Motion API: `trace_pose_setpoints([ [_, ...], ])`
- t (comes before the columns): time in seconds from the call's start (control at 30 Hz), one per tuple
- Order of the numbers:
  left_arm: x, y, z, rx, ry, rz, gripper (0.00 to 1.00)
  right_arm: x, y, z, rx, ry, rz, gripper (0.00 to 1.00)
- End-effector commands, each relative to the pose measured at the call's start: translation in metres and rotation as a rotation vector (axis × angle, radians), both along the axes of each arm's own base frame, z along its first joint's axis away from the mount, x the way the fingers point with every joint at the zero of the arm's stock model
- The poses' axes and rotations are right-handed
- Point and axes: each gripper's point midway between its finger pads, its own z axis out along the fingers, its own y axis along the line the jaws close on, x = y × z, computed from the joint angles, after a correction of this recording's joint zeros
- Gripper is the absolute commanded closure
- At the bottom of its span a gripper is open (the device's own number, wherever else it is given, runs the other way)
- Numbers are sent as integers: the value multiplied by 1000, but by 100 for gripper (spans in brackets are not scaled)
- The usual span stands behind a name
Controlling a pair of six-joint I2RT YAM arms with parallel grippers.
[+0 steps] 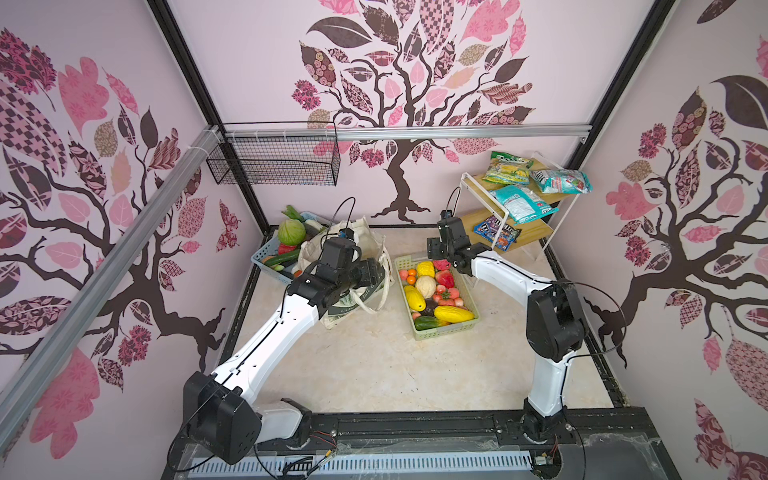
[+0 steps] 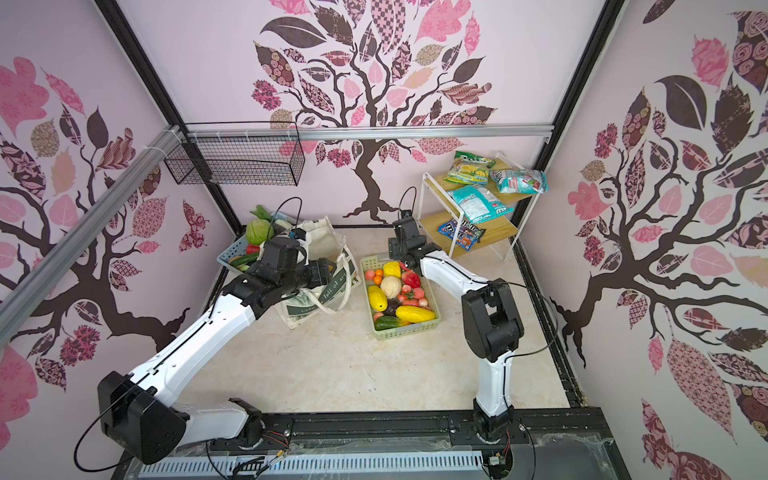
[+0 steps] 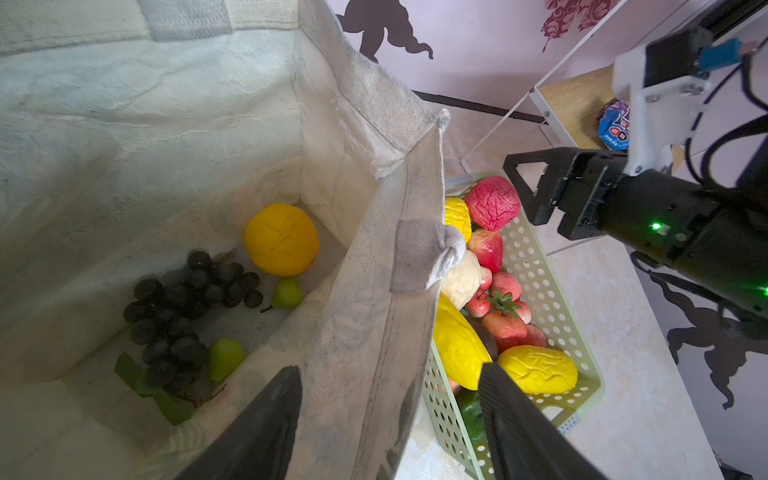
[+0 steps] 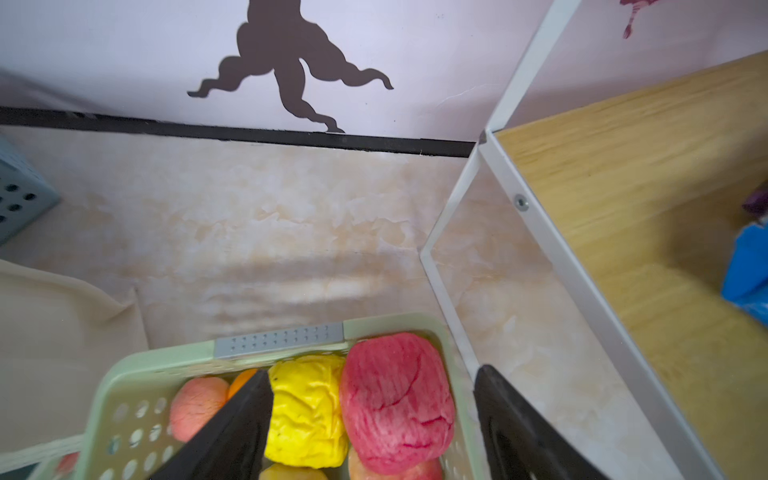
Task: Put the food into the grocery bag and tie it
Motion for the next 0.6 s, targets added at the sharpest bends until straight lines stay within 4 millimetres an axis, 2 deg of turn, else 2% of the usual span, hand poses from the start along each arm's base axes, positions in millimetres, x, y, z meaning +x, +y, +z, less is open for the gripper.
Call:
trace_pose_setpoints([
  [0.0, 1, -1, 0, 9, 2, -3, 29, 5, -10, -31, -134, 83, 4, 19],
  [0.43, 4, -5, 3, 6, -2, -15, 29, 1, -13, -76, -155, 184, -1, 20],
  [0.57, 4, -3, 4, 15, -6, -11, 29, 0, -14, -79, -152, 175, -1, 24],
])
